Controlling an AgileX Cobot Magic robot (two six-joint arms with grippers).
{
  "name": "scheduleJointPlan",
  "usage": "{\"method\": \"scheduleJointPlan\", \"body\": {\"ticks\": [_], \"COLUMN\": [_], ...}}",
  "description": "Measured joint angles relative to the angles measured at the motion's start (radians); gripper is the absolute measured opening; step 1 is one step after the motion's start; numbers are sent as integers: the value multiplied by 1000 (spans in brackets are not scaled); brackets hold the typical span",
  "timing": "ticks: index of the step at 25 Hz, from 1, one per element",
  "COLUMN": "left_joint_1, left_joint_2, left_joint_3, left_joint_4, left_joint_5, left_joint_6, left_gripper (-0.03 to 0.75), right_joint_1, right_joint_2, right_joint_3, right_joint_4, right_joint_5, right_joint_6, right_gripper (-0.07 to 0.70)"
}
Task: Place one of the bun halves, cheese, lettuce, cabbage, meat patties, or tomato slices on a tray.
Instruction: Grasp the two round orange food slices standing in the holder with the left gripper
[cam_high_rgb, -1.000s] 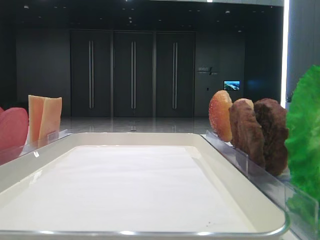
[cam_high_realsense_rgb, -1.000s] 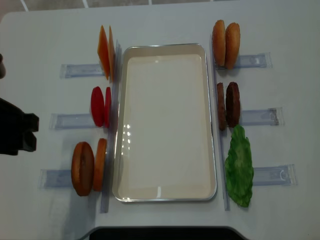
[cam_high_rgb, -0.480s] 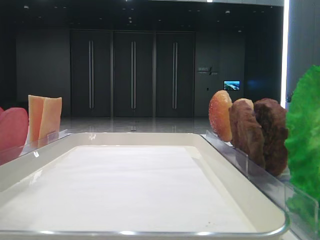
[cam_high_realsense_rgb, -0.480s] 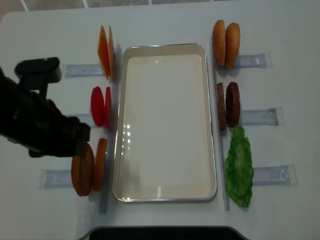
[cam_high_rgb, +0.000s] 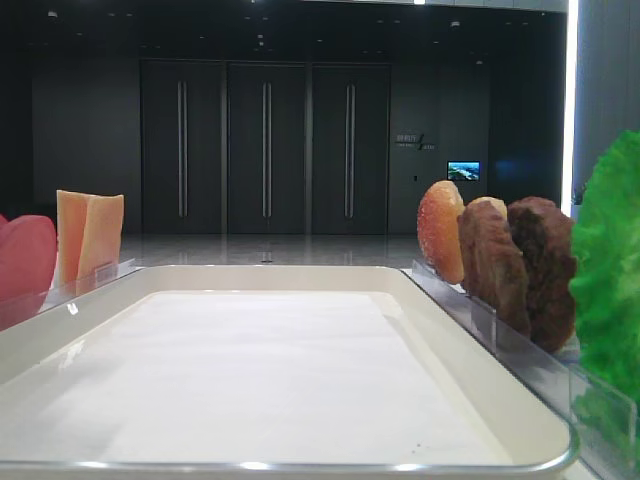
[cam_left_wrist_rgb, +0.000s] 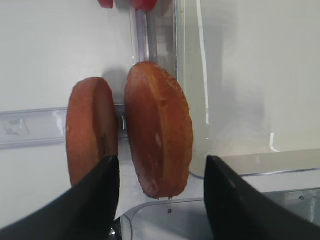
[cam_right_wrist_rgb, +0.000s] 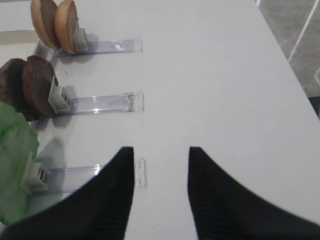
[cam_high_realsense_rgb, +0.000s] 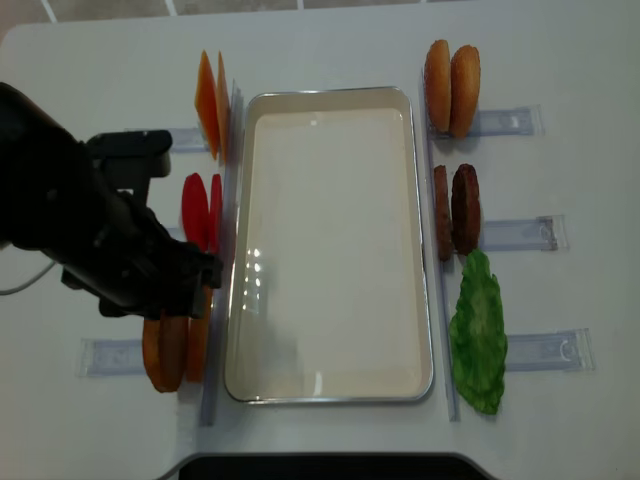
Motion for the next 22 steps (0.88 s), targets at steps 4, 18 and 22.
{"method": "scheduleJointPlan", "body": {"ticks": [4, 18, 22], "left_joint_1": [0, -46, -51], "left_joint_2": [2, 101, 143], "left_joint_3": [0, 0, 0], "left_joint_4": [-6, -30, -26], "left_joint_5": [-20, -88, -95], "left_joint_6": [0, 24, 24], "left_gripper": [419, 419, 419], "right_joint_1": [0, 0, 0], "right_joint_2": [0, 0, 0], "right_joint_3": [0, 0, 0], "right_joint_4": [0, 0, 0], "right_joint_5": [0, 0, 0], "right_joint_6": [0, 0, 0], "right_gripper": [255, 255, 255]}}
